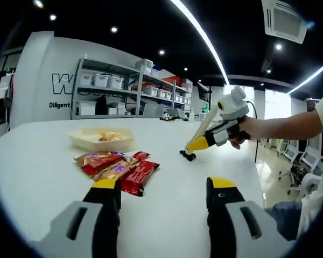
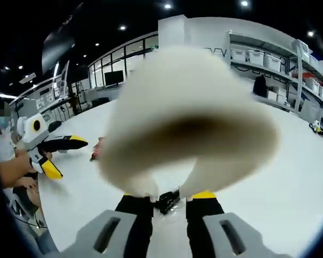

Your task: Place the target food into the container with the food tongs after gripping and lifting it, then release it inside without dropping or visibly crushing the food.

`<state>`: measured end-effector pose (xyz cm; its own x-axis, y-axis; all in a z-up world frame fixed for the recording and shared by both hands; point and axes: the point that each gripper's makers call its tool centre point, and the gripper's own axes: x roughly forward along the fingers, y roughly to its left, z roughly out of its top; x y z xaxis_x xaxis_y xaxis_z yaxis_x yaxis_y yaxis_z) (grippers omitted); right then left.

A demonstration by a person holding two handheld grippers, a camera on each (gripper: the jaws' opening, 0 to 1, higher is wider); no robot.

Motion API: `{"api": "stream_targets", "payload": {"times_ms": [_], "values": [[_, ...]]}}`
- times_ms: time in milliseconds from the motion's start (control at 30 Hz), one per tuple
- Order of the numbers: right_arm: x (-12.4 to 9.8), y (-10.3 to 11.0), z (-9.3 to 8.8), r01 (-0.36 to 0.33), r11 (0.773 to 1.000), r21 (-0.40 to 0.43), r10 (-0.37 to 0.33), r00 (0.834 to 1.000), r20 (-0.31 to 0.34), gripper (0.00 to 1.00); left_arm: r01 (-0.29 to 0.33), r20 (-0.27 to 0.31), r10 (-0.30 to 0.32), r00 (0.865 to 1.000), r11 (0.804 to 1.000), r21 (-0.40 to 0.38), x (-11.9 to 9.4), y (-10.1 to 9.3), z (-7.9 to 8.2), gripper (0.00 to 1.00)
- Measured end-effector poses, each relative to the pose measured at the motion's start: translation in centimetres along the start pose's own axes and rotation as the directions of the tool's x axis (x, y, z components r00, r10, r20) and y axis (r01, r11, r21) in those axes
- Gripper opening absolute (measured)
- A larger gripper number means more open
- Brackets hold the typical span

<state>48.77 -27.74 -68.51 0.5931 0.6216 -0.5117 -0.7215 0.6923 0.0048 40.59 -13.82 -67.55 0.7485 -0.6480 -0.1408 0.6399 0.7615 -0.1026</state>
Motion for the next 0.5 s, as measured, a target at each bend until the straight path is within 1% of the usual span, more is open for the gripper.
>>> {"api": "stream_targets", "payload": {"times_ms": [33, 67, 100, 167, 200, 267, 333, 367, 433, 467, 500], "values": [[0.3, 0.3, 0.1, -0.013, 1.000, -0.016, 0.013, 1.000, -0.004, 0.16, -0.002, 0.002, 0.002, 1.000, 1.000, -0.001, 0.0, 0.1, 0.0, 0.63], [0.5, 0.3, 0.3, -0.010, 1.000, -0.013, 0.010, 1.000, -0.005, 0.16, -0.005, 0.005, 0.005, 1.000, 1.000, 0.000, 0.0, 0.1, 0.1, 0.63], [0.9, 1.0, 0.5, -0.054, 0.998, -0.037, 0.054, 0.998, -0.012, 0.16, -0.007, 0.012, 0.007, 1.000, 1.000, 0.000, 0.0, 0.1, 0.2, 0.63], [1.6, 1.5, 0.9, -0.082, 0.994, -0.068, 0.081, 0.997, -0.014, 0.16, -0.011, 0.019, 0.011, 1.000, 1.000, -0.004, -0.1, 0.2, 0.4, 0.64], [1.9, 2.1, 1.1, -0.124, 0.987, -0.099, 0.123, 0.992, -0.017, 0.16, -0.017, 0.028, 0.017, 0.999, 1.000, -0.004, -0.2, 0.3, 0.5, 0.64], [2.3, 2.5, 1.3, -0.150, 0.982, -0.114, 0.149, 0.989, -0.018, 0.16, -0.025, 0.045, 0.025, 0.999, 1.000, -0.009, -0.4, 0.5, 0.8, 0.64], [2.6, 3.2, 1.5, -0.206, 0.968, -0.141, 0.205, 0.979, -0.021, 0.16, -0.034, 0.051, 0.035, 0.998, 0.999, -0.016, -0.4, 0.6, 0.9, 0.64], [2.8, 3.0, 1.6, -0.207, 0.969, -0.137, 0.206, 0.978, -0.023, 0.16, -0.036, 0.052, 0.037, 0.998, 0.999, -0.016, -0.4, 0.7, 0.9, 0.64], [2.9, 3.3, 1.6, -0.255, 0.952, -0.170, 0.253, 0.967, -0.034, 0.16, -0.036, 0.050, 0.037, 0.998, 0.999, -0.018, -0.4, 0.7, 0.9, 0.64], [2.7, 3.7, 1.6, -0.285, 0.937, -0.202, 0.283, 0.958, -0.039, 0.16, -0.035, 0.048, 0.035, 0.998, 0.999, -0.012, -0.3, 0.6, 0.8, 0.64], [2.7, 3.7, 1.5, -0.291, 0.936, -0.198, 0.289, 0.957, -0.041, 0.16, -0.034, 0.045, 0.034, 0.998, 0.999, -0.005, -0.3, 0.5, 0.8, 0.64]]}}
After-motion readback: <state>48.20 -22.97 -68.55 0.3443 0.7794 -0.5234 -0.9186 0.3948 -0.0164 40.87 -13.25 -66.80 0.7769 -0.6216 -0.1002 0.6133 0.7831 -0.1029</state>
